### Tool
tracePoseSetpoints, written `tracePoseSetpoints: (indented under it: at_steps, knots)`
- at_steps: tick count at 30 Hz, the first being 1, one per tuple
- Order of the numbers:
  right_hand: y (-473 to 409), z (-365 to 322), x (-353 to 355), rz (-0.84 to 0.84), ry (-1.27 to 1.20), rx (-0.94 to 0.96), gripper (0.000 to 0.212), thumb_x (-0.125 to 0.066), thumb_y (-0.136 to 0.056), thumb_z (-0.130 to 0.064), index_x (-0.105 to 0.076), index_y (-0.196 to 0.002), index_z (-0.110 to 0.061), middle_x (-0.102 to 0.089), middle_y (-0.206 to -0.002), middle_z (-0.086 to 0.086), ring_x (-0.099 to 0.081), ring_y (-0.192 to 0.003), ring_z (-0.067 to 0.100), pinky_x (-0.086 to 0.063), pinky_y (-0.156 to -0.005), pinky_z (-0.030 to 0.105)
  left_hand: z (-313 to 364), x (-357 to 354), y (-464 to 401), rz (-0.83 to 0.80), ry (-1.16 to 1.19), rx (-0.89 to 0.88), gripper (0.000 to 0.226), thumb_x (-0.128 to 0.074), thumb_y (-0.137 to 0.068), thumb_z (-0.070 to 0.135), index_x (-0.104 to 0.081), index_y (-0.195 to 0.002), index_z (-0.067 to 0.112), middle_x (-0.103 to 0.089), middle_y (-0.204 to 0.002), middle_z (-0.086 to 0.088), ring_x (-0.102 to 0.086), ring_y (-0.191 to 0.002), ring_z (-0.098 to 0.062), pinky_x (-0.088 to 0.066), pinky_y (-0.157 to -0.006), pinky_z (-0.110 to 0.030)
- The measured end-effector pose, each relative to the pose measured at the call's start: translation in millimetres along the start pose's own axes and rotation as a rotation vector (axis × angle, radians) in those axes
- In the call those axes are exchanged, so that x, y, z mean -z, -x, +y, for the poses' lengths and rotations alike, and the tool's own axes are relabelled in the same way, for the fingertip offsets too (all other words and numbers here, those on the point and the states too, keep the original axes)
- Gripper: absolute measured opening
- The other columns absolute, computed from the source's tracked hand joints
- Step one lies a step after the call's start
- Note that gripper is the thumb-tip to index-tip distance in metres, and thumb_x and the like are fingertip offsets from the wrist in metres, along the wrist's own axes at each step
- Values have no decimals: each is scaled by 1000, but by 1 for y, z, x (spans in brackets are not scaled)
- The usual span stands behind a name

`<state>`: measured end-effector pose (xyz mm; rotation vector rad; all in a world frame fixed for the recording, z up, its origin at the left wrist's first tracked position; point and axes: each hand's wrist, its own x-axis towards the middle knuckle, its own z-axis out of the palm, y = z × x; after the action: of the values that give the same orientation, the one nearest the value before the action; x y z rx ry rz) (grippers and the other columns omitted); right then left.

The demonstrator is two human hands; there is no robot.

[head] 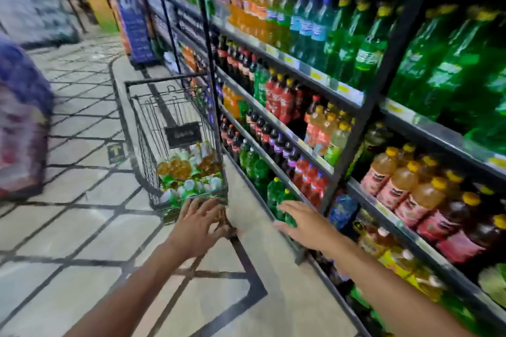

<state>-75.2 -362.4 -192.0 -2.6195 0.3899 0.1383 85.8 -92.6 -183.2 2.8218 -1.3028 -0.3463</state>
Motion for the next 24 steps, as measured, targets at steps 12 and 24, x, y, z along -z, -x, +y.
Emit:
tracePoseSetpoints:
  at_steps: [12,24]
  knots:
    - [-180,-102,-23,-255,48,-6,77,-43,-90,-74,-42,-151,-26,-37,-159,-4,-34,-146,18,-30,-120,40,-195,-25,-6,-18,76,199,104,5,-86,85,-60,-141,23,-55,-148,-3,-43,-143,-39,-32,-118,-57]
    - [-378,-98,-46,-473,-63,68,63,-53,-98,-55,-41,-152,-25,-39,-158,-3,-39,-144,16,-33,-116,33,-257,-15,-147,-199,147,384,146,37,-48,91,-29,-160,23,-24,-167,-5,-16,-155,-30,-11,-127,-40]
